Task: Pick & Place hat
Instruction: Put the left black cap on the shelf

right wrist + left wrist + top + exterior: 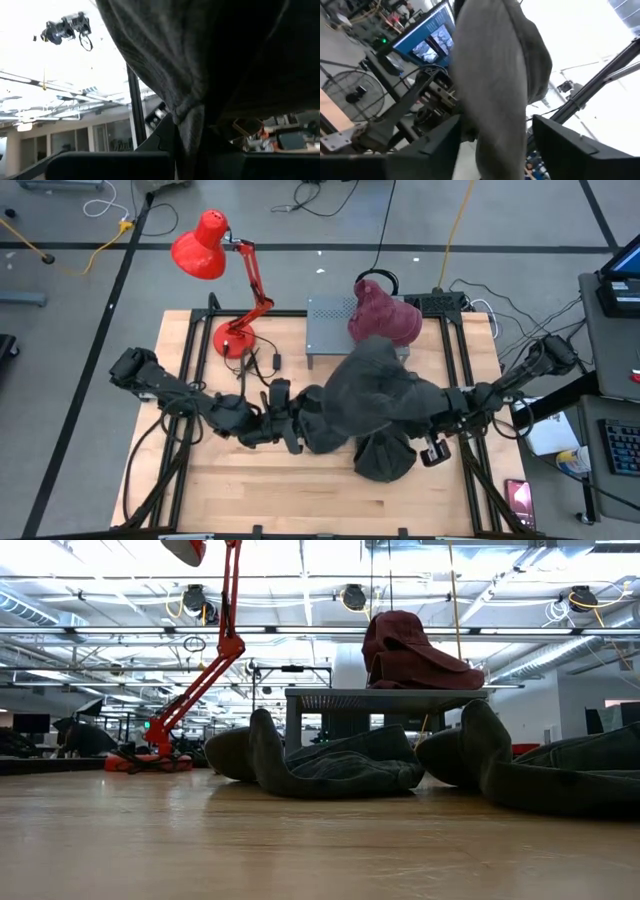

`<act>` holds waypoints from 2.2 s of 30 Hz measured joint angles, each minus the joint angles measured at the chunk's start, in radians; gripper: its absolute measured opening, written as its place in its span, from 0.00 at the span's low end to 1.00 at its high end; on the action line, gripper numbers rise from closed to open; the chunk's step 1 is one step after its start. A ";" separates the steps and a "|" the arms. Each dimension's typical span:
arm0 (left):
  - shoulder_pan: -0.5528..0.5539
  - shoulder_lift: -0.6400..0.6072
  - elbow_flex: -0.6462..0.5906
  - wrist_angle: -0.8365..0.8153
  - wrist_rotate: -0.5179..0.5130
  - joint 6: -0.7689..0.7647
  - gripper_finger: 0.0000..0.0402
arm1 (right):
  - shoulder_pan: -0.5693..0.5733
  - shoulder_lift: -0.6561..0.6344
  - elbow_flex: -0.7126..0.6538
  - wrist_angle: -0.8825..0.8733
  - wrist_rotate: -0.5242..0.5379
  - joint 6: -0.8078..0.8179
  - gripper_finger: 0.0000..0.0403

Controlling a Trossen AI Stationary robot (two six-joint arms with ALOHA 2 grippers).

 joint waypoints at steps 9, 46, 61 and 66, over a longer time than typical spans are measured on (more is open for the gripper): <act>0.011 -0.010 0.000 0.009 0.030 -0.067 0.09 | 0.015 -0.004 0.000 -0.101 0.007 0.055 0.15; 0.057 -0.481 0.000 -0.920 0.497 0.012 0.02 | -0.120 -0.033 0.000 -0.467 0.050 0.833 0.50; 0.153 -0.366 0.000 -0.833 0.562 -0.016 0.02 | -0.093 -0.032 0.000 -0.397 -0.152 0.834 0.49; 0.165 -0.376 0.000 -0.864 0.557 -0.034 0.02 | -0.046 -0.032 0.000 -0.384 -0.212 0.866 0.49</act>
